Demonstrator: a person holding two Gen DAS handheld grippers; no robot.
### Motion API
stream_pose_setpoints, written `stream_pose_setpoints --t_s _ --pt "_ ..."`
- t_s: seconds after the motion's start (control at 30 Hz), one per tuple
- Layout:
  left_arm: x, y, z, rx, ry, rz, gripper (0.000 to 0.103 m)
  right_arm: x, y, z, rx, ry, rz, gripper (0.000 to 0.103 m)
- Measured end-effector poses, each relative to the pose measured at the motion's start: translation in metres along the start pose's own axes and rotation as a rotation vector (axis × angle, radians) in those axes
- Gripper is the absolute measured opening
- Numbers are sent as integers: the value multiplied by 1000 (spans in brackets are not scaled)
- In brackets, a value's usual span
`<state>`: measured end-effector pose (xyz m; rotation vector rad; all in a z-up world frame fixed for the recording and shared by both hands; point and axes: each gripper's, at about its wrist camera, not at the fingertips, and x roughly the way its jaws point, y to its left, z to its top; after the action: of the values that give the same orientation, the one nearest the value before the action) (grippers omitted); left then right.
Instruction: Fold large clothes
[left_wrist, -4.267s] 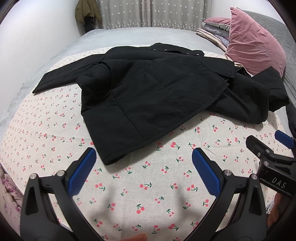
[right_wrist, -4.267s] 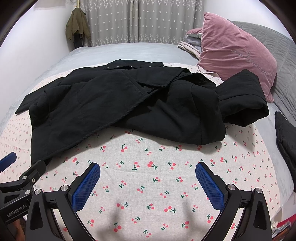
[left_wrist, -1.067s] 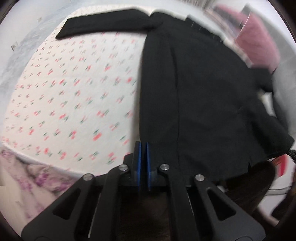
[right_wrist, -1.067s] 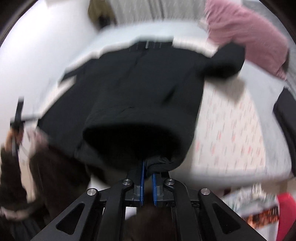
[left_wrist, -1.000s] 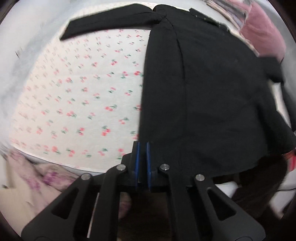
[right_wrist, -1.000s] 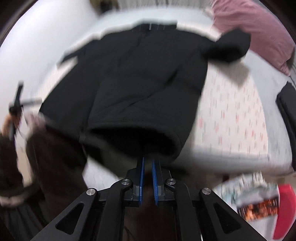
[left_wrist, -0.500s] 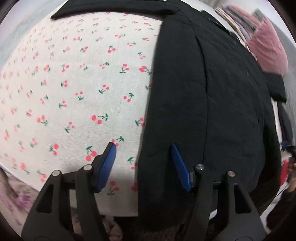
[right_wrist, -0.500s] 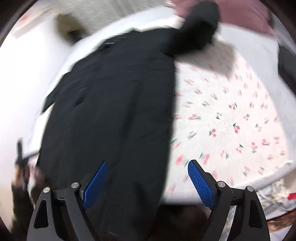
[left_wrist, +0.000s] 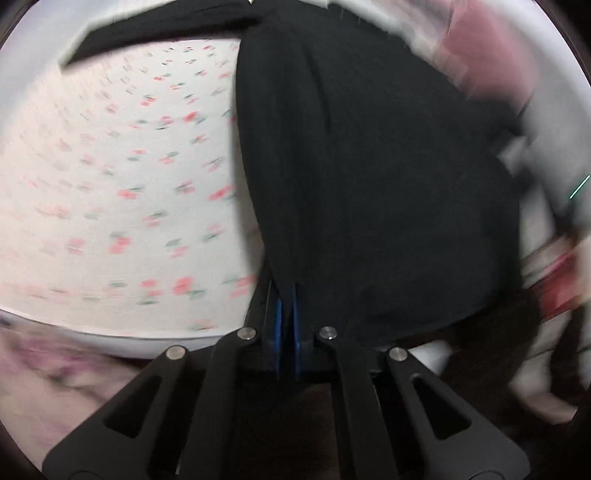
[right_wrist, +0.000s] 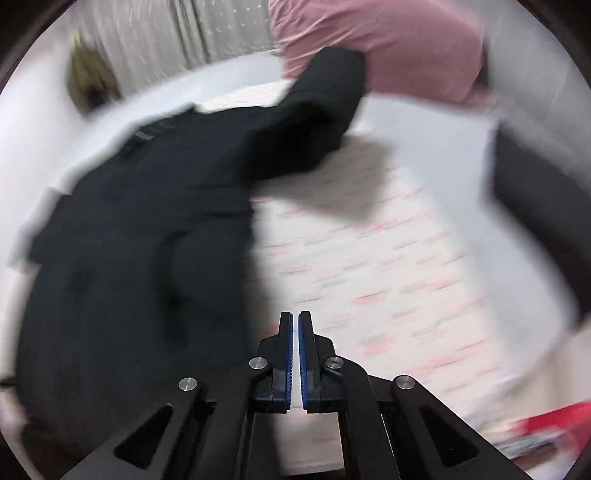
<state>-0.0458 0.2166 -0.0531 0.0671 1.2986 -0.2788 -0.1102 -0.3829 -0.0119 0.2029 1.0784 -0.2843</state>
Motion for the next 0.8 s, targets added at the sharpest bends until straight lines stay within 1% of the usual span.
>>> stream_pose_setpoints --t_s 0.03,0.07,0.1,0.13,0.2,0.23,0.27,0.3,0.37,0.47,0.53,0.6,0.63,0.7,0.77,0.8 --pt "7 -5 -1 29 5 75 12 0 -3 0 20 12 49 5" --pt "7 -8 -1 31 -11 96 16 -2 -7 -2 39 14 90 5" --pt "4 -10 0 30 -38 110 23 -6 -6 -4 48 4 131 6" --pt "1 -13 2 28 -72 113 29 -7 -5 -5 41 -3 138 11" --pt "-4 -16 14 27 -131 103 62 -11 8 -10 4 -4 164 28" --pt "-8 -17 16 20 -158 102 66 -12 13 -9 2 0 174 47" --pt "-9 -16 22 9 -183 102 66 -11 16 -6 10 0 192 59" --pt "-9 -14 31 -4 -197 100 67 -11 17 -4 19 -7 199 61" --pt "-8 -6 48 -54 -210 94 70 -3 17 4 37 -23 199 61" --pt "-6 6 68 -165 -219 86 72 7 17 17 78 -31 206 61" --pt "-4 15 86 -230 -245 48 74 14 14 26 137 -22 214 61" --pt "-4 19 98 -261 -275 23 82 18 19 35 165 -4 243 61" --pt "-3 24 109 -275 -298 23 83 19 24 39 169 2 255 62" --pt "-13 41 118 -297 -327 47 83 20 40 50 177 -7 283 62" --pt "-8 63 135 -350 -346 77 83 21 59 61 180 -29 312 64" --pt "-4 77 141 -381 -354 76 83 22 67 65 178 -39 323 66"
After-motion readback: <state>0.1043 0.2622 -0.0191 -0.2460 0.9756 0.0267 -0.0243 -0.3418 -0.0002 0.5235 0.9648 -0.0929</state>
